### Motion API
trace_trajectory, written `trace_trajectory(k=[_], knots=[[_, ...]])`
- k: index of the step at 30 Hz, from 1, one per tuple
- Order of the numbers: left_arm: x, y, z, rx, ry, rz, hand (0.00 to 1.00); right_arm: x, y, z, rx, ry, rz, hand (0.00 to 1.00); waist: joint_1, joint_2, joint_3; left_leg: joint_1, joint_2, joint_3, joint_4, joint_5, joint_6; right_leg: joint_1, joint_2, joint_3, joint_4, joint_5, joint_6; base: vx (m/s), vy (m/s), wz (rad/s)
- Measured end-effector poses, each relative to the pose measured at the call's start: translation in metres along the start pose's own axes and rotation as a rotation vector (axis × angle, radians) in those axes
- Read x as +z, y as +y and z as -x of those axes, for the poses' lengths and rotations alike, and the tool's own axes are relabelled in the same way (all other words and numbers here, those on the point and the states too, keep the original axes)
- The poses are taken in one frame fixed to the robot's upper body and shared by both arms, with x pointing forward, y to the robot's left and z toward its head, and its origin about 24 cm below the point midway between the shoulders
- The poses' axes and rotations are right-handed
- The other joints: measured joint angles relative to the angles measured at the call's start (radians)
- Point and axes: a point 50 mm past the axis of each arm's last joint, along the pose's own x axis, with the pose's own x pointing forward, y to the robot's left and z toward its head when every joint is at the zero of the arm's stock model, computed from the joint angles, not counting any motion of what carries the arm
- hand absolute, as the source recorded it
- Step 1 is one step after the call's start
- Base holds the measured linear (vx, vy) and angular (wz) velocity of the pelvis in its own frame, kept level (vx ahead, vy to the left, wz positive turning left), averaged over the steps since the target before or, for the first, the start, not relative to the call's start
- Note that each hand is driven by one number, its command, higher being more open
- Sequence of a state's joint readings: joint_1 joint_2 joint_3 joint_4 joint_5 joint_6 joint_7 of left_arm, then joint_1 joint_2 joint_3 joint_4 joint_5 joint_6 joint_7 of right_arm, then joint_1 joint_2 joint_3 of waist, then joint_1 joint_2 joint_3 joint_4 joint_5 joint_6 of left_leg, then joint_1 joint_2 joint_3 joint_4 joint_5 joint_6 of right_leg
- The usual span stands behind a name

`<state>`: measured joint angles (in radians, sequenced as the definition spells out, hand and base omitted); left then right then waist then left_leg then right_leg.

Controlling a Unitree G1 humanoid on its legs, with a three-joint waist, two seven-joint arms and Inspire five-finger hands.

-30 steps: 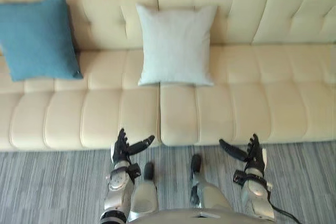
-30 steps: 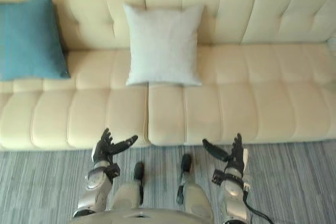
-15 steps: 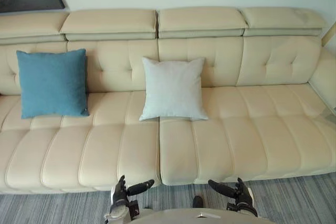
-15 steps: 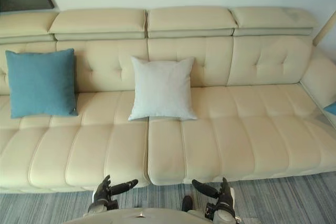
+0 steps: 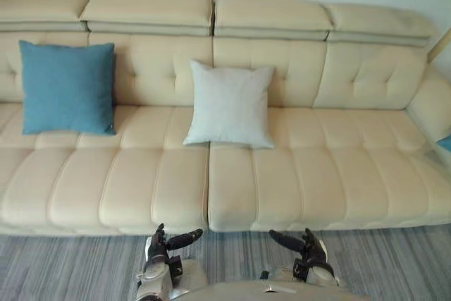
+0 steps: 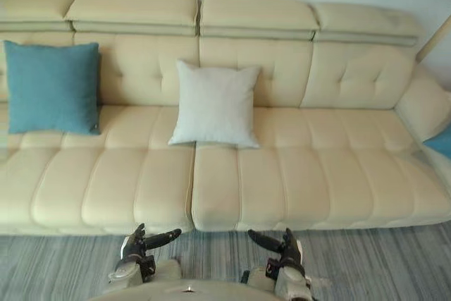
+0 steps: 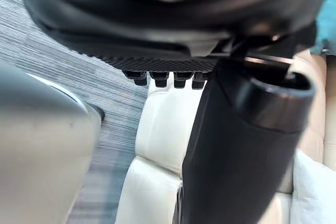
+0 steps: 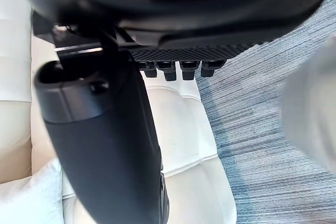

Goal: Pick up cushions and gather them together orderly.

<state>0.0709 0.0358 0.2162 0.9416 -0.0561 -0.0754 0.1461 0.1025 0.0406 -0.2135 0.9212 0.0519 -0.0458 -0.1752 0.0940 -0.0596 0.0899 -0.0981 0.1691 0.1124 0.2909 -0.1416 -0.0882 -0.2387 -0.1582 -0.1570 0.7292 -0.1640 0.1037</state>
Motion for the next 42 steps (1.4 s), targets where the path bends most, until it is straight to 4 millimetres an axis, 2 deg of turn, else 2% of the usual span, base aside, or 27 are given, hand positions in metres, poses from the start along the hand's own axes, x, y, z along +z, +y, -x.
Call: trace_trajectory(k=[1, 3, 4, 5, 6, 7, 9, 11, 13, 15, 16, 17, 18, 19, 22, 23, 26, 28, 30, 32, 35, 37, 38, 39, 40, 41, 42], knots=[[0.001, 0.001, 0.000, 0.003, -0.006, -0.001, 1.00, 0.001, 0.003, 0.000, 0.008, -0.003, -0.004, 1.00, 0.008, -0.015, -0.002, -0.032, -0.004, -0.009, 0.037, 0.000, -0.001, 0.013, -0.027, 0.001, 0.055, -0.020, 0.034, -0.08, -0.225, 0.34], [0.006, -0.003, -0.001, -0.005, -0.022, 0.015, 1.00, 0.014, 0.007, -0.004, 0.016, -0.035, -0.003, 1.00, 0.026, -0.008, 0.002, -0.073, 0.010, -0.008, 0.033, 0.025, 0.012, 0.006, 0.007, -0.038, -0.044, -0.020, 0.042, -0.11, -0.162, 0.01], [0.005, -0.011, 0.001, -0.023, -0.022, 0.026, 1.00, 0.023, 0.004, -0.006, 0.006, -0.062, 0.005, 1.00, 0.049, 0.018, 0.000, -0.078, 0.023, 0.020, -0.031, 0.082, 0.005, 0.051, 0.042, -0.037, -0.145, -0.060, 0.024, -0.11, -0.109, -0.14], [0.005, -0.010, 0.001, -0.022, -0.025, 0.024, 1.00, 0.026, 0.004, -0.007, 0.004, -0.069, 0.006, 1.00, 0.053, 0.016, 0.002, -0.085, 0.025, 0.023, -0.042, 0.096, -0.012, 0.051, 0.035, -0.033, -0.143, -0.082, 0.005, -0.16, -0.145, -0.02], [0.016, -0.010, -0.002, -0.023, -0.057, 0.016, 1.00, 0.033, 0.008, -0.008, 0.011, -0.086, 0.003, 1.00, 0.053, -0.011, 0.023, -0.110, -0.006, 0.028, -0.044, 0.116, -0.028, 0.068, 0.024, -0.027, -0.214, -0.139, -0.050, -0.21, -0.158, 0.01], [0.018, -0.012, -0.002, -0.023, -0.060, 0.019, 1.00, 0.040, 0.009, -0.010, 0.015, -0.101, 0.004, 1.00, 0.064, 0.016, 0.041, -0.125, 0.013, 0.021, -0.039, 0.125, -0.030, 0.089, 0.056, -0.033, -0.288, -0.132, -0.064, -0.18, -0.123, 0.04], [0.012, -0.018, 0.001, -0.037, -0.043, 0.029, 1.00, 0.042, 0.010, -0.010, 0.014, -0.108, 0.012, 1.00, 0.062, 0.062, 0.056, -0.128, 0.055, -0.010, -0.044, 0.151, -0.041, 0.142, 0.107, -0.069, -0.383, -0.067, -0.085, -0.23, -0.057, 0.16], [0.014, -0.017, 0.001, -0.043, -0.054, 0.012, 1.00, 0.037, 0.011, -0.009, 0.014, -0.096, 0.026, 1.00, 0.060, 0.059, 0.058, -0.129, 0.062, -0.027, -0.081, 0.193, -0.041, 0.147, 0.114, -0.108, -0.403, -0.048, -0.096, -0.25, -0.016, 0.42], [0.018, -0.017, 0.000, -0.048, -0.070, -0.002, 1.00, 0.038, 0.012, -0.009, 0.016, -0.102, 0.026, 1.00, 0.057, 0.048, 0.065, -0.158, 0.066, -0.024, -0.063, 0.198, -0.030, 0.135, 0.104, -0.136, -0.410, -0.033, -0.104, -0.14, 0.041, 0.43], [0.021, -0.018, -0.001, -0.053, -0.078, -0.009, 1.00, 0.036, 0.011, -0.008, 0.007, -0.096, 0.025, 1.00, 0.054, 0.036, 0.074, -0.175, 0.054, -0.021, -0.005, 0.168, -0.014, 0.131, 0.081, -0.153, -0.408, -0.024, -0.098, -0.07, 0.106, 0.35], [0.023, -0.017, -0.002, -0.051, -0.083, -0.013, 1.00, 0.035, 0.010, -0.008, 0.002, -0.092, 0.025, 1.00, 0.053, 0.028, 0.077, -0.176, 0.041, -0.021, 0.044, 0.126, -0.007, 0.131, 0.062, -0.158, -0.407, -0.016, -0.090, -0.05, 0.206, 0.21], [0.024, -0.017, -0.002, -0.050, -0.086, -0.021, 1.00, 0.034, 0.009, -0.008, -0.002, -0.091, 0.025, 1.00, 0.049, 0.024, 0.080, -0.178, 0.035, -0.022, 0.127, 0.058, 0.004, 0.130, 0.044, -0.158, -0.406, -0.006, -0.075, -0.05, 0.231, 0.12], [0.024, -0.017, -0.002, -0.050, -0.086, -0.023, 1.00, 0.034, 0.008, -0.008, -0.003, -0.091, 0.025, 1.00, 0.048, 0.024, 0.080, -0.178, 0.035, -0.024, 0.153, 0.034, 0.007, 0.129, 0.039, -0.157, -0.406, -0.003, -0.069, -0.04, 0.275, -0.04], [0.022, -0.018, -0.001, -0.051, -0.081, -0.027, 1.00, 0.035, 0.008, -0.008, -0.002, -0.092, 0.025, 1.00, 0.043, 0.032, 0.076, -0.172, 0.034, -0.044, 0.188, -0.026, -0.005, 0.120, 0.034, -0.140, -0.405, 0.009, -0.049, -0.08, 0.367, -0.23], [0.020, -0.011, -0.002, -0.029, -0.076, -0.040, 1.00, 0.025, 0.022, -0.004, 0.036, -0.060, -0.009, 1.00, 0.034, 0.015, 0.075, -0.154, -0.009, 0.002, 0.180, -0.051, 0.016, 0.138, -0.001, -0.103, -0.447, 0.039, -0.005, -0.05, 0.284, -0.25], [0.018, -0.010, -0.001, -0.027, -0.069, -0.042, 1.00, 0.018, 0.024, -0.002, 0.050, -0.040, -0.018, 1.00, 0.033, 0.013, 0.068, -0.130, -0.025, 0.023, 0.163, -0.058, 0.026, 0.156, -0.014, -0.085, -0.479, 0.067, 0.000, -0.03, 0.281, -0.24], [0.010, -0.010, 0.000, -0.028, -0.045, -0.050, 1.00, 0.012, 0.019, -0.002, 0.036, -0.016, -0.059, 1.00, 0.014, 0.014, 0.041, -0.111, -0.057, 0.039, 0.129, -0.062, 0.033, 0.172, -0.023, -0.055, -0.544, 0.105, -0.002, 0.00, 0.146, -0.20], [0.005, -0.010, 0.000, -0.029, -0.020, -0.053, 1.00, 0.010, 0.013, -0.002, 0.014, -0.006, -0.084, 1.00, 0.008, 0.025, 0.033, -0.106, -0.067, 0.042, 0.114, -0.062, 0.033, 0.173, -0.021, -0.036, -0.577, 0.124, -0.002, 0.04, 0.059, -0.24], [0.004, -0.011, 0.000, -0.028, -0.012, -0.054, 1.00, 0.008, 0.010, -0.002, 0.001, 0.000, -0.100, 1.00, 0.006, 0.029, 0.033, -0.093, -0.068, 0.054, 0.105, -0.061, 0.032, 0.173, -0.010, -0.011, -0.595, 0.134, -0.006, 0.06, 0.018, -0.38], [0.003, -0.011, 0.000, -0.029, -0.004, -0.062, 1.00, 0.008, 0.007, -0.002, -0.015, 0.005, -0.129, 1.00, 0.004, 0.028, 0.030, -0.069, -0.046, 0.101, 0.099, -0.064, 0.030, 0.172, 0.013, 0.036, -0.620, 0.154, 0.001, 0.11, -0.031, -0.82], [0.002, -0.011, -0.002, -0.029, 0.007, -0.086, 1.00, 0.010, 0.006, -0.003, -0.025, 0.005, -0.168, 1.00, 0.000, 0.028, 0.029, -0.044, -0.008, 0.162, 0.103, -0.066, 0.028, 0.154, 0.053, 0.105, -0.652, 0.190, -0.026, 0.13, -0.062, -1.02], [0.003, -0.013, -0.002, -0.038, 0.010, -0.104, 1.00, 0.020, 0.009, -0.007, -0.015, -0.019, -0.162, 1.00, -0.001, 0.036, 0.027, -0.032, 0.019, 0.198, 0.059, -0.065, 0.028, 0.097, 0.088, 0.069, -0.665, 0.259, -0.072, 0.07, -0.100, -1.42], [0.005, -0.015, -0.003, -0.042, 0.007, -0.105, 1.00, 0.023, 0.010, -0.008, -0.013, -0.018, -0.156, 1.00, -0.007, 0.039, 0.027, -0.024, 0.031, 0.235, 0.047, -0.061, 0.031, 0.083, 0.100, 0.003, -0.681, 0.288, -0.100, 0.02, -0.108, -1.56], [0.006, -0.017, -0.003, -0.048, 0.005, -0.105, 1.00, 0.028, 0.009, -0.011, -0.015, -0.022, -0.146, 1.00, -0.013, 0.057, 0.038, 0.003, 0.057, 0.304, 0.037, -0.059, 0.032, 0.082, 0.108, -0.198, -0.695, 0.287, -0.173, 0.01, -0.136, -1.26], [0.006, -0.018, -0.003, -0.050, 0.006, -0.108, 1.00, 0.029, 0.009, -0.011, -0.016, -0.023, -0.143, 1.00, -0.014, 0.057, 0.039, 0.014, 0.060, 0.324, 0.033, -0.059, 0.032, 0.082, 0.095, -0.264, -0.679, 0.255, -0.207, 0.02, -0.138, -1.42], [0.004, -0.020, -0.003, -0.061, 0.010, -0.128, 1.00, 0.029, 0.003, -0.013, -0.031, -0.015, -0.131, 1.00, -0.017, 0.067, 0.046, 0.064, 0.069, 0.390, 0.020, -0.059, 0.030, 0.090, 0.055, -0.460, -0.605, 0.172, -0.260, 0.07, -0.131, -1.04], [0.003, -0.021, -0.002, -0.068, 0.009, -0.141, 1.00, 0.028, 0.000, -0.013, -0.040, -0.013, -0.125, 1.00, -0.017, 0.076, 0.050, 0.092, 0.072, 0.416, 0.013, -0.057, 0.026, 0.102, 0.031, -0.546, -0.561, 0.146, -0.264, 0.09, -0.109, -1.35]])
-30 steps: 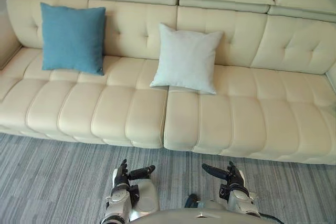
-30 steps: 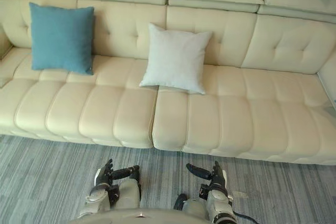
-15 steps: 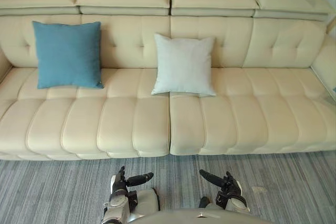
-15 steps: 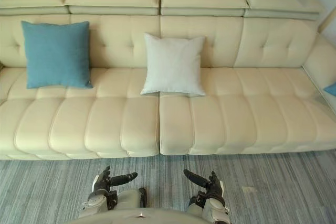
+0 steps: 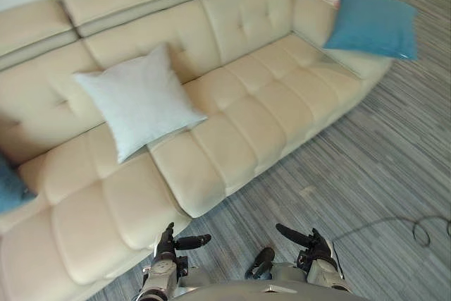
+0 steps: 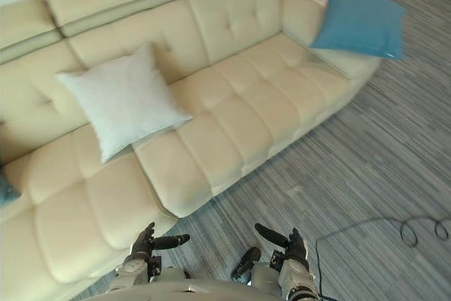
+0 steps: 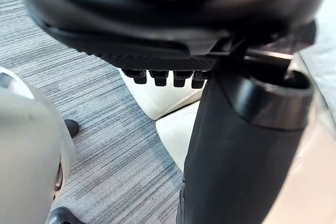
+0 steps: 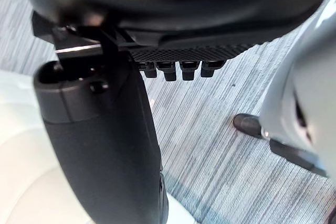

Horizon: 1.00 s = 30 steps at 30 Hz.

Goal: Pick up cushions and gather them together orderly.

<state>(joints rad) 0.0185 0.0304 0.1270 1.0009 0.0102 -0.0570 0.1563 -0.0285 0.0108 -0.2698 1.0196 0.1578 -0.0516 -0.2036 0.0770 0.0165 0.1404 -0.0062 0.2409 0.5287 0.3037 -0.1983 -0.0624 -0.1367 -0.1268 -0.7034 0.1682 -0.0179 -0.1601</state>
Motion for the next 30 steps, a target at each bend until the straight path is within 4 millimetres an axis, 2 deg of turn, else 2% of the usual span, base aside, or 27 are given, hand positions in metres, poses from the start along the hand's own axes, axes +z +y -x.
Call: trace_trajectory(k=[1, 2, 4, 6, 7, 8, 9, 10, 11, 12, 13, 15, 16, 18, 19, 20, 21, 22, 24, 25, 26, 27, 28, 29, 30], knots=[[-0.001, 0.004, 0.000, 0.005, -0.001, -0.010, 1.00, -0.003, -0.002, 0.000, -0.006, 0.012, 0.017, 1.00, -0.004, -0.001, 0.003, 0.033, -0.010, 0.020, -0.007, -0.001, -0.008, 0.003, -0.013, -0.029, 0.038, -0.018, 0.042, 0.08, -0.065, -0.95], [0.000, 0.007, -0.001, 0.013, -0.003, -0.015, 1.00, -0.005, -0.004, 0.000, -0.009, 0.019, 0.026, 1.00, -0.011, -0.001, 0.003, 0.039, -0.009, 0.017, -0.007, -0.002, -0.011, 0.000, -0.005, -0.010, 0.040, -0.017, 0.074, 0.07, -0.104, -1.06], [-0.001, 0.012, -0.001, 0.022, -0.003, -0.047, 1.00, -0.009, -0.007, -0.001, -0.018, 0.042, 0.035, 1.00, -0.011, -0.001, 0.008, 0.043, 0.036, 0.005, 0.054, -0.005, -0.016, -0.008, 0.049, 0.076, 0.013, -0.030, 0.082, 0.05, -0.193, -1.09], [-0.003, 0.015, 0.000, 0.024, 0.002, -0.062, 1.00, -0.011, -0.009, 0.000, -0.025, 0.049, 0.037, 1.00, -0.011, -0.004, 0.016, 0.024, 0.091, -0.003, 0.178, -0.007, -0.018, 0.006, 0.086, 0.105, -0.001, -0.043, 0.069, 0.05, -0.250, -0.90], [-0.002, 0.018, -0.001, 0.026, 0.001, -0.059, 1.00, -0.013, -0.014, 0.000, -0.034, 0.052, 0.047, 1.00, -0.013, -0.001, 0.032, -0.023, 0.152, -0.065, 0.346, 0.025, 0.036, 0.058, 0.135, 0.115, -0.064, -0.047, 0.071, 0.05, -0.244, -0.81], [0.000, 0.018, -0.001, 0.024, -0.008, -0.061, 1.00, -0.013, -0.016, 0.000, -0.040, 0.052, 0.054, 1.00, -0.008, -0.001, 0.035, -0.058, 0.174, -0.109, 0.428, 0.070, 0.108, 0.092, 0.163, 0.116, -0.117, -0.048, 0.072, 0.06, -0.263, -0.72], [0.001, 0.017, -0.001, 0.022, -0.015, -0.060, 1.00, -0.014, -0.017, 0.000, -0.046, 0.053, 0.057, 1.00, -0.005, 0.002, 0.035, -0.090, 0.190, -0.146, 0.485, 0.106, 0.166, 0.109, 0.178, 0.116, -0.130, -0.054, 0.073, 0.16, -0.261, -0.73], [0.008, 0.016, -0.001, 0.017, -0.051, -0.052, 1.00, -0.011, -0.018, 0.000, -0.056, 0.043, 0.060, 1.00, -0.004, 0.004, 0.052, -0.161, 0.179, -0.258, 0.621, 0.072, 0.129, 0.106, 0.183, 0.142, -0.083, -0.044, 0.038, 0.21, -0.221, -1.17], [0.014, 0.013, -0.002, 0.004, -0.079, -0.051, 1.00, -0.008, -0.021, -0.002, -0.069, 0.033, 0.064, 1.00, 0.003, 0.014, 0.067, -0.236, 0.097, -0.389, 0.691, -0.015, 0.064, 0.120, 0.213, 0.204, -0.083, -0.059, 0.017, 0.19, -0.146, -1.25], [0.018, 0.013, -0.002, 0.004, -0.096, -0.051, 1.00, -0.006, -0.021, -0.002, -0.071, 0.029, 0.065, 1.00, 0.007, 0.006, 0.073, -0.256, 0.061, -0.412, 0.686, -0.035, 0.057, 0.122, 0.215, 0.226, -0.083, -0.059, 0.017, 0.13, -0.071, -1.38], [0.025, 0.013, -0.002, 0.004, -0.125, -0.051, 1.00, -0.006, -0.018, -0.002, -0.068, 0.031, 0.061, 1.00, 0.020, -0.010, 0.083, -0.293, -0.014, -0.442, 0.627, -0.065, 0.046, 0.126, 0.215, 0.268, -0.088, -0.059, 0.019, 0.13, -0.081, -1.01], [0.030, 0.010, -0.002, -0.003, -0.147, -0.055, 1.00, -0.007, -0.017, -0.002, -0.070, 0.032, 0.055, 1.00, 0.024, -0.015, 0.093, -0.320, -0.066, -0.463, 0.536, -0.074, 0.033, 0.137, 0.221, 0.297, -0.097, -0.055, 0.025, 0.19, -0.104, -0.80], [0.033, 0.006, -0.001, -0.016, -0.156, -0.058, 1.00, -0.009, -0.017, -0.001, -0.076, 0.042, 0.050, 1.00, 0.026, -0.011, 0.093, -0.346, -0.127, -0.492, 0.375, -0.071, 0.028, 0.158, 0.235, 0.339, -0.123, -0.054, 0.027, 0.20, -0.068, -0.76], [0.033, 0.001, -0.001, -0.027, -0.158, -0.046, 1.00, -0.006, -0.015, -0.001, -0.071, 0.030, 0.047, 1.00, 0.037, -0.009, 0.092, -0.355, -0.201, -0.568, 0.152, -0.029, 0.002, 0.179, 0.249, 0.403, -0.152, -0.056, 0.031, 0.25, -0.020, -0.88], [0.033, 0.000, -0.001, -0.031, -0.158, -0.047, 1.00, -0.006, -0.015, -0.001, -0.071, 0.029, 0.046, 1.00, 0.040, -0.007, 0.091, -0.353, -0.213, -0.585, 0.109, -0.011, 0.003, 0.186, 0.254, 0.420, -0.160, -0.056, 0.031, 0.31, 0.021, -0.96], [0.033, -0.001, 0.000, -0.036, -0.155, -0.044, 1.00, -0.004, -0.014, -0.002, -0.070, 0.025, 0.045, 1.00, 0.051, -0.001, 0.087, -0.354, -0.220, -0.606, 0.080, 0.044, 0.041, 0.199, 0.268, 0.466, -0.164, -0.060, 0.037, 0.38, 0.039, -1.13], [0.032, 0.000, -0.001, -0.033, -0.151, -0.043, 1.00, -0.004, -0.012, -0.001, -0.064, 0.021, 0.040, 1.00, 0.064, -0.001, 0.082, -0.342, -0.213, -0.598, 0.088, 0.069, 0.051, 0.215, 0.274, 0.516, -0.162, -0.072, 0.045, 0.40, 0.044, -1.15], [0.031, 0.000, 0.000, -0.032, -0.148, -0.044, 1.00, -0.004, -0.010, 0.000, -0.058, 0.014, 0.033, 1.00, 0.065, -0.001, 0.078, -0.336, -0.210, -0.588, 0.094, 0.077, 0.051, 0.220, 0.274, 0.535, -0.156, -0.079, 0.046, 0.53, 0.073, -1.02], [0.028, -0.001, 0.000, -0.037, -0.136, -0.045, 1.00, -0.007, -0.011, 0.003, -0.059, 0.004, 0.017, 1.00, 0.065, -0.008, 0.070, -0.306, -0.199, -0.541, 0.111, 0.078, 0.050, 0.221, 0.258, 0.573, -0.089, -0.132, 0.078, 0.49, 0.086, -0.63], [0.027, -0.002, 0.000, -0.041, -0.128, -0.046, 1.00, -0.011, -0.012, 0.004, -0.059, 0.016, 0.015, 1.00, 0.066, -0.020, 0.066, -0.268, -0.200, -0.515, 0.100, 0.065, 0.049, 0.198, 0.238, 0.575, 0.002, -0.181, 0.114, 0.43, 0.093, -0.58], [0.024, -0.002, 0.000, -0.046, -0.114, -0.050, 1.00, -0.015, -0.010, 0.006, -0.051, 0.018, 0.008, 1.00, 0.067, -0.024, 0.063, -0.214, -0.200, -0.485, 0.088, 0.032, 0.059, 0.111, 0.202, 0.562, 0.254, -0.237, 0.180, 0.42, 0.094, -0.57], [0.023, -0.002, 0.000, -0.047, -0.109, -0.054, 1.00, -0.015, -0.009, 0.007, -0.048, 0.018, 0.007, 1.00, 0.067, -0.025, 0.063, -0.196, -0.198, -0.478, 0.085, 0.022, 0.063, 0.072, 0.188, 0.555, 0.363, -0.242, 0.193, 0.47, 0.120, -0.62], [0.021, -0.001, -0.001, -0.048, -0.102, -0.063, 1.00, -0.014, -0.006, 0.007, -0.034, 0.013, 0.009, 1.00, 0.065, -0.034, 0.065, -0.148, -0.203, -0.458, 0.085, -0.004, 0.068, -0.033, 0.126, 0.510, 0.626, -0.233, 0.219, 0.39, 0.098, -0.40], [0.020, -0.001, -0.001, -0.050, -0.092, -0.074, 1.00, -0.010, -0.005, 0.006, -0.025, 0.002, 0.013, 1.00, 0.053, -0.036, 0.066, -0.103, -0.208, -0.457, 0.088, -0.030, 0.075, -0.087, 0.055, 0.450, 0.775, -0.246, 0.197, 0.39, 0.091, -0.28], [0.019, 0.000, -0.001, -0.047, -0.089, -0.077, 1.00, -0.008, -0.005, 0.006, -0.023, -0.005, 0.020, 1.00, 0.047, -0.035, 0.067, -0.078, -0.206, -0.459, 0.089, -0.041, 0.078, -0.100, 0.022, 0.419, 0.811, -0.255, 0.182, 0.32, 0.030, 0.02]])
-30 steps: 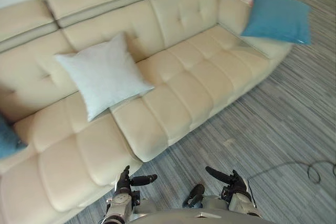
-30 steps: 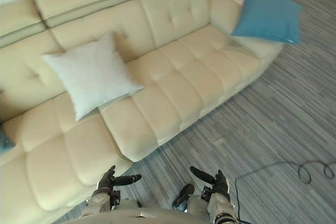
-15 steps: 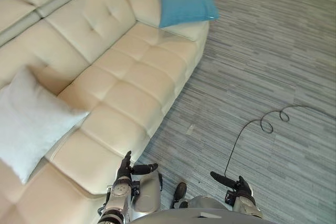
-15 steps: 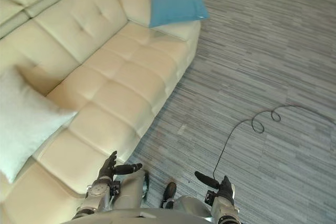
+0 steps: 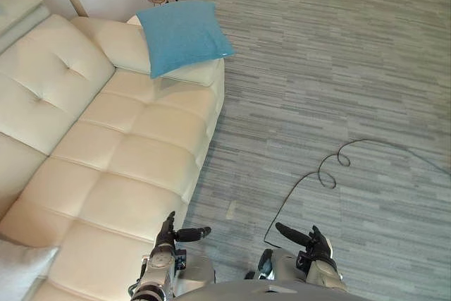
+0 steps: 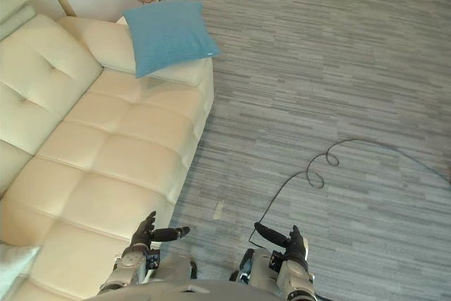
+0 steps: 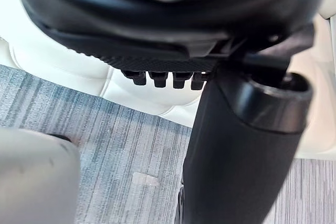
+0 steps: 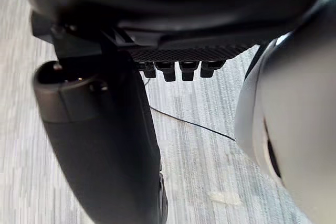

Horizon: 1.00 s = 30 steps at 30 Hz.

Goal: Pick up cushions and gather them together orderly.

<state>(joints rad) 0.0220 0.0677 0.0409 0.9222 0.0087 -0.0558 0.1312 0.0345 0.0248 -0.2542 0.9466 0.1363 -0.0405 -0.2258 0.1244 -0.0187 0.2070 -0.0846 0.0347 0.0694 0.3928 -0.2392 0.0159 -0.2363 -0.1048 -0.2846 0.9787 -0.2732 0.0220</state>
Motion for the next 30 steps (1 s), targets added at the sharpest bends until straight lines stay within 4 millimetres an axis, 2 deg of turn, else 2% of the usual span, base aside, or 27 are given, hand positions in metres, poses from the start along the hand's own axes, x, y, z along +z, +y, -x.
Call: trace_trajectory(k=[1, 2, 3, 4, 5, 6, 7, 8, 9, 10, 11, 12, 13, 14, 15, 16, 18, 20, 21, 23, 24, 25, 27, 28, 29, 30], knots=[[-0.001, 0.002, 0.000, 0.009, 0.003, -0.002, 1.00, 0.002, 0.001, 0.000, 0.006, -0.010, 0.003, 1.00, -0.005, 0.004, 0.002, 0.035, 0.013, -0.003, 0.002, -0.012, -0.002, -0.015, -0.039, -0.043, 0.003, -0.007, -0.012, 0.39, -0.008, 0.12], [-0.002, 0.007, 0.000, 0.031, 0.005, 0.000, 1.00, 0.005, 0.003, -0.001, 0.015, -0.024, 0.025, 1.00, -0.009, 0.010, 0.006, 0.082, 0.048, -0.003, -0.011, -0.033, -0.015, -0.030, -0.057, -0.076, -0.066, -0.010, -0.015, 0.39, -0.044, 0.13], [-0.003, 0.010, 0.000, 0.041, 0.011, 0.000, 1.00, 0.005, 0.005, -0.001, 0.019, -0.022, 0.027, 1.00, -0.009, 0.007, 0.007, 0.102, 0.059, -0.003, -0.023, -0.037, -0.020, -0.031, -0.061, -0.082, -0.108, -0.009, -0.014, 0.39, -0.104, 0.10], [-0.009, 0.015, 0.002, 0.057, 0.025, -0.002, 1.00, 0.005, 0.007, -0.001, 0.026, -0.018, 0.032, 1.00, -0.011, 0.002, 0.006, 0.136, 0.080, 0.001, -0.051, -0.046, -0.037, -0.041, -0.063, -0.085, -0.215, -0.001, -0.003, 0.41, -0.175, 0.08], [-0.013, 0.018, 0.003, 0.069, 0.036, 0.010, 1.00, 0.006, 0.009, -0.002, 0.034, -0.020, 0.041, 1.00, -0.017, -0.005, 0.007, 0.164, 0.097, 0.003, -0.079, -0.064, -0.068, -0.051, -0.057, -0.080, -0.383, 0.033, 0.024, 0.50, -0.248, 0.05], [-0.013, 0.021, 0.003, 0.074, 0.038, 0.011, 1.00, 0.005, 0.011, -0.002, 0.040, -0.015, 0.051, 1.00, -0.019, -0.019, 0.002, 0.170, 0.089, 0.005, -0.089, -0.072, -0.081, -0.052, -0.053, -0.060, -0.481, 0.094, 0.022, 0.43, -0.234, -0.16], [-0.014, 0.022, 0.002, 0.073, 0.046, 0.006, 1.00, 0.006, 0.008, -0.004, 0.045, -0.007, 0.088, 1.00, -0.014, -0.002, 0.000, 0.180, 0.123, -0.003, -0.095, -0.079, -0.093, -0.043, -0.010, -0.058, -0.506, 0.149, -0.052, 0.48, -0.293, -0.38], [-0.016, 0.020, 0.003, 0.064, 0.055, 0.005, 1.00, 0.009, 0.007, -0.006, 0.047, -0.011, 0.102, 1.00, -0.010, 0.020, -0.004, 0.171, 0.148, -0.005, -0.079, -0.071, -0.092, -0.043, 0.026, -0.053, -0.521, 0.133, -0.070, 0.39, -0.250, -0.43], [-0.018, 0.018, 0.003, 0.060, 0.060, 0.007, 1.00, 0.010, 0.006, -0.006, 0.045, -0.012, 0.103, 1.00, -0.013, 0.030, -0.005, 0.164, 0.159, -0.011, -0.048, -0.070, -0.094, -0.042, 0.038, -0.052, -0.524, 0.122, -0.075, 0.37, -0.257, -0.34], [-0.018, 0.015, 0.003, 0.053, 0.063, 0.015, 1.00, 0.011, 0.002, -0.008, 0.034, -0.012, 0.105, 1.00, -0.019, 0.049, -0.004, 0.111, 0.185, -0.036, 0.074, -0.060, -0.101, -0.023, 0.067, -0.055, -0.540, 0.109, -0.088, 0.29, -0.207, -0.15], [-0.017, 0.015, 0.003, 0.053, 0.060, 0.020, 1.00, 0.012, 0.000, -0.008, 0.030, -0.014, 0.106, 1.00, -0.021, 0.061, 0.002, 0.078, 0.194, -0.056, 0.149, -0.048, -0.095, 0.000, 0.079, -0.061, -0.555, 0.105, -0.093, 0.35, -0.237, 0.04], [-0.012, 0.011, 0.001, 0.047, 0.049, 0.037, 1.00, 0.013, -0.003, -0.009, 0.020, -0.016, 0.108, 1.00, -0.023, 0.075, 0.020, -0.016, 0.219, -0.090, 0.386, -0.009, -0.069, 0.074, 0.107, -0.077, -0.609, 0.100, -0.100, 0.41, -0.258, 0.28], [-0.005, 0.013, 0.000, 0.054, 0.019, 0.054, 1.00, 0.007, -0.007, -0.007, 0.008, 0.002, 0.109, 1.00, -0.017, 0.067, 0.033, -0.098, 0.224, -0.081, 0.553, -0.027, -0.075, 0.165, 0.119, -0.092, -0.669, 0.097, -0.105, 0.33, -0.196, 0.33], [-0.003, 0.014, 0.000, 0.057, 0.009, 0.051, 1.00, 0.006, -0.007, -0.007, 0.006, 0.005, 0.108, 1.00, -0.016, 0.061, 0.036, -0.117, 0.218, -0.074, 0.568, -0.032, -0.074, 0.186, 0.119, -0.095, -0.686, 0.097, -0.106, 0.30, -0.194, 0.30], [0.004, 0.015, -0.001, 0.059, -0.024, 0.050, 1.00, 0.004, -0.007, -0.007, 0.001, 0.009, 0.102, 1.00, -0.015, 0.040, 0.043, -0.171, 0.194, -0.033, 0.540, -0.046, -0.069, 0.249, 0.119, -0.103, -0.745, 0.100, -0.102, 0.27, -0.164, 0.20], [0.007, 0.015, -0.001, 0.060, -0.035, 0.050, 1.00, 0.004, -0.007, -0.007, 0.001, 0.009, 0.102, 1.00, -0.015, 0.035, 0.045, -0.187, 0.181, -0.021, 0.497, -0.046, -0.069, 0.268, 0.119, -0.105, -0.765, 0.102, -0.099, 0.32, -0.142, 0.27], [0.012, 0.010, -0.002, 0.047, -0.058, 0.050, 1.00, 0.006, -0.006, -0.007, -0.005, 0.004, 0.097, 1.00, -0.011, 0.028, 0.046, -0.237, 0.113, 0.001, 0.215, -0.036, -0.059, 0.323, 0.118, -0.123, -0.839, 0.106, -0.091, 0.30, -0.032, 0.26], [0.016, 0.007, -0.002, 0.038, -0.071, 0.058, 1.00, 0.008, -0.005, -0.008, -0.007, -0.002, 0.096, 1.00, -0.001, 0.023, 0.049, -0.249, 0.061, 0.004, -0.065, 0.063, -0.055, 0.360, 0.116, -0.131, -0.892, 0.106, -0.069, 0.34, 0.052, 0.16], [0.016, 0.006, -0.002, 0.035, -0.072, 0.062, 1.00, 0.008, -0.005, -0.007, -0.007, 0.001, 0.096, 1.00, 0.008, 0.020, 0.050, -0.245, 0.045, 0.002, -0.144, 0.136, -0.046, 0.378, 0.115, -0.130, -0.907, 0.100, -0.056, 0.37, 0.071, 0.01], [0.016, 0.005, -0.002, 0.034, -0.070, 0.060, 1.00, 0.005, -0.004, -0.007, -0.003, 0.009, 0.094, 1.00, 0.025, 0.015, 0.046, -0.206, 0.027, 0.006, -0.209, 0.259, -0.045, 0.405, 0.104, -0.123, -0.919, 0.084, -0.028, 0.32, 0.057, -0.01], [0.014, 0.006, -0.002, 0.032, -0.062, 0.060, 1.00, 0.003, -0.001, -0.006, 0.001, 0.015, 0.085, 1.00, 0.023, 0.002, 0.042, -0.194, 0.009, 0.014, -0.223, 0.324, -0.018, 0.422, 0.085, -0.128, -0.923, 0.068, -0.001, 0.33, 0.055, 0.14], [0.016, 0.006, -0.003, 0.032, -0.066, 0.056, 1.00, 0.001, 0.001, -0.005, 0.006, 0.023, 0.075, 1.00, 0.025, -0.022, 0.035, -0.190, -0.016, 0.025, -0.212, 0.312, -0.005, 0.422, 0.055, -0.131, -0.917, 0.063, 0.016, 0.49, 0.087, 0.22], [0.016, 0.005, -0.003, 0.025, -0.064, 0.056, 1.00, 0.001, 0.004, -0.004, 0.014, 0.018, 0.070, 1.00, 0.027, -0.027, 0.032, -0.185, -0.039, 0.031, -0.165, 0.254, 0.014, 0.417, 0.016, -0.126, -0.842, 0.053, 0.048, 0.45, 0.121, 0.17], [0.015, 0.004, -0.003, 0.019, -0.061, 0.047, 1.00, 0.001, 0.006, -0.004, 0.020, 0.019, 0.069, 1.00, 0.028, -0.023, 0.029, -0.169, -0.042, 0.030, -0.124, 0.203, 0.024, 0.383, -0.018, -0.115, -0.693, 0.036, 0.076, 0.47, 0.205, 0.13], [0.013, 0.003, -0.003, 0.015, -0.052, 0.040, 1.00, 0.000, 0.006, -0.003, 0.027, 0.018, 0.068, 1.00, 0.027, -0.021, 0.026, -0.137, -0.047, 0.025, -0.099, 0.157, 0.030, 0.309, -0.066, -0.110, -0.451, 0.047, 0.089, 0.39, 0.179, 0.10], [0.012, 0.003, -0.002, 0.014, -0.049, 0.037, 1.00, -0.001, 0.006, -0.002, 0.029, 0.016, 0.067, 1.00, 0.025, -0.021, 0.026, -0.119, -0.051, 0.019, -0.095, 0.136, 0.033, 0.269, -0.095, -0.103, -0.326, 0.077, 0.094, 0.30, 0.154, 0.20]])
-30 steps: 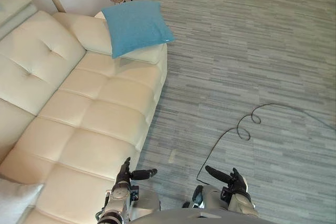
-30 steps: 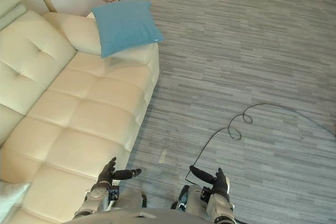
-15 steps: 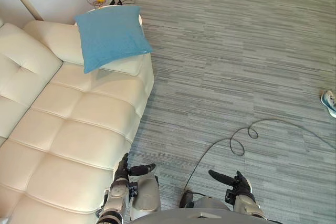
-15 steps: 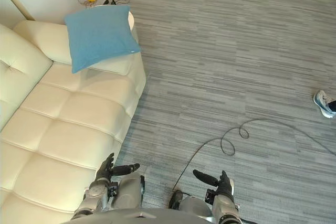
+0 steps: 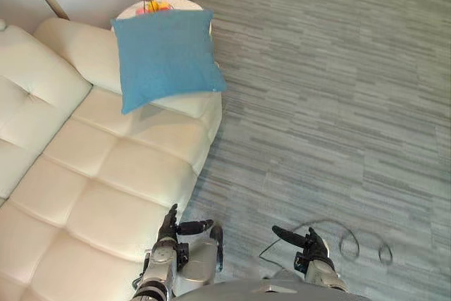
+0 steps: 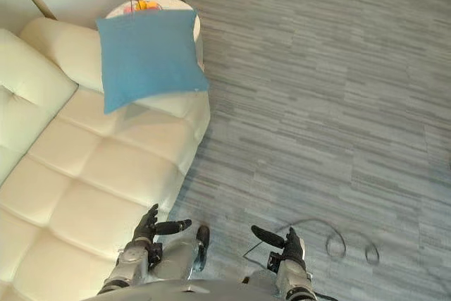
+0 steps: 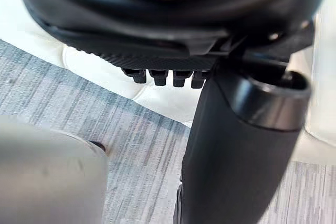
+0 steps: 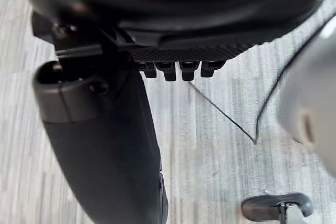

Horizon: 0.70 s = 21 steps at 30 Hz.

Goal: Pick up cushions and gather them together orderly.

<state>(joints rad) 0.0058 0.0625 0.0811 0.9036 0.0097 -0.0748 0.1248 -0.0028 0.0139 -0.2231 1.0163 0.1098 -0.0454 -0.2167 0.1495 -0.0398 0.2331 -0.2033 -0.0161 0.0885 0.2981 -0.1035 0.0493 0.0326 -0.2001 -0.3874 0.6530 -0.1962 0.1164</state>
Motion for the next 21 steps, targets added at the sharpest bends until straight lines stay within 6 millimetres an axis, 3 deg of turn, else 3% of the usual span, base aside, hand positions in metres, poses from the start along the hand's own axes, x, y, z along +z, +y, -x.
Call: trace_trajectory(k=[1, 2, 5, 9, 11, 12, 13, 14, 15, 17, 19, 21], knots=[[-0.002, -0.001, 0.000, -0.007, 0.008, -0.009, 1.00, -0.002, 0.000, 0.001, 0.005, 0.001, -0.001, 1.00, -0.006, -0.003, 0.000, 0.029, -0.009, -0.016, 0.007, -0.024, 0.006, -0.070, -0.044, 0.021, 0.178, 0.024, -0.008, 0.36, 0.105, 0.47], [-0.006, 0.000, 0.001, -0.011, 0.024, -0.039, 1.00, 0.000, -0.001, 0.001, 0.009, -0.023, 0.003, 1.00, -0.026, -0.003, -0.002, 0.087, -0.013, -0.049, 0.007, -0.054, 0.012, -0.163, -0.076, 0.041, 0.373, 0.001, -0.035, 0.41, 0.112, 0.54], [-0.010, 0.002, 0.002, 0.001, 0.037, -0.040, 1.00, 0.009, -0.002, 0.001, 0.009, -0.059, -0.003, 1.00, -0.046, 0.005, 0.001, 0.154, -0.008, -0.095, -0.017, -0.079, 0.014, -0.260, -0.062, 0.043, 0.384, -0.018, -0.055, 0.30, -0.005, 0.52], [-0.013, 0.001, 0.003, 0.012, 0.053, -0.030, 1.00, 0.009, -0.001, 0.001, 0.013, -0.061, -0.008, 1.00, -0.052, 0.007, 0.005, 0.242, 0.032, -0.165, -0.059, -0.116, -0.026, -0.337, 0.042, 0.101, -0.042, -0.021, -0.067, 0.29, -0.155, 0.49], [-0.015, 0.002, 0.003, 0.016, 0.063, -0.026, 1.00, 0.009, -0.001, 0.001, 0.012, -0.059, -0.005, 1.00, -0.053, 0.004, 0.005, 0.260, 0.050, -0.198, -0.051, -0.155, -0.057, -0.343, 0.077, 0.171, -0.248, 0.024, -0.047, 0.31, -0.275, 0.50], [-0.019, 0.003, 0.004, 0.021, 0.075, -0.027, 1.00, 0.008, -0.004, 0.000, 0.007, -0.052, -0.001, 1.00, -0.054, -0.001, 0.001, 0.267, 0.061, -0.219, -0.043, -0.183, -0.081, -0.323, 0.090, 0.174, -0.274, 0.124, -0.066, 0.35, -0.377, 0.45], [-0.020, 0.002, 0.004, 0.018, 0.087, -0.027, 1.00, 0.006, -0.007, -0.001, -0.001, -0.044, 0.003, 1.00, -0.055, 0.022, -0.005, 0.275, 0.091, -0.240, -0.042, -0.199, -0.093, -0.313, 0.117, 0.158, -0.265, 0.124, -0.114, 0.52, -0.496, 0.58], [-0.025, -0.005, 0.006, 0.002, 0.101, -0.011, 1.00, 0.005, -0.014, -0.002, -0.026, -0.033, -0.017, 1.00, -0.051, 0.049, -0.020, 0.270, 0.132, -0.243, -0.003, -0.203, -0.103, -0.299, 0.150, 0.117, -0.252, 0.069, -0.142, 0.38, -0.351, 0.39], [-0.025, -0.005, 0.006, 0.002, 0.101, -0.011, 1.00, 0.005, -0.014, -0.002, -0.027, -0.033, -0.018, 1.00, -0.051, 0.050, -0.020, 0.269, 0.133, -0.243, 0.000, -0.203, -0.103, -0.298, 0.151, 0.116, -0.252, 0.068, -0.143, 0.41, -0.330, 0.49], [-0.022, -0.003, 0.005, 0.019, 0.098, 0.027, 1.00, 0.004, -0.017, -0.002, -0.035, -0.029, -0.021, 1.00, -0.056, 0.064, -0.011, 0.142, 0.176, -0.242, 0.334, -0.194, -0.132, -0.209, 0.187, 0.056, -0.280, 0.023, -0.169, 0.36, -0.337, 0.57], [-0.015, -0.001, 0.004, 0.032, 0.066, 0.051, 1.00, -0.001, -0.018, -0.001, -0.038, -0.018, -0.012, 1.00, -0.051, 0.064, -0.003, 0.024, 0.221, -0.196, 0.609, -0.195, -0.131, -0.117, 0.216, 0.004, -0.312, -0.002, -0.186, 0.29, -0.275, 0.65], [-0.006, 0.000, 0.002, 0.033, 0.027, 0.048, 1.00, -0.004, -0.015, 0.001, -0.030, -0.008, -0.019, 1.00, -0.042, 0.045, -0.003, -0.055, 0.237, -0.102, 0.636, -0.197, -0.128, -0.042, 0.222, -0.029, -0.361, -0.012, -0.188, 0.30, -0.256, 0.49]])
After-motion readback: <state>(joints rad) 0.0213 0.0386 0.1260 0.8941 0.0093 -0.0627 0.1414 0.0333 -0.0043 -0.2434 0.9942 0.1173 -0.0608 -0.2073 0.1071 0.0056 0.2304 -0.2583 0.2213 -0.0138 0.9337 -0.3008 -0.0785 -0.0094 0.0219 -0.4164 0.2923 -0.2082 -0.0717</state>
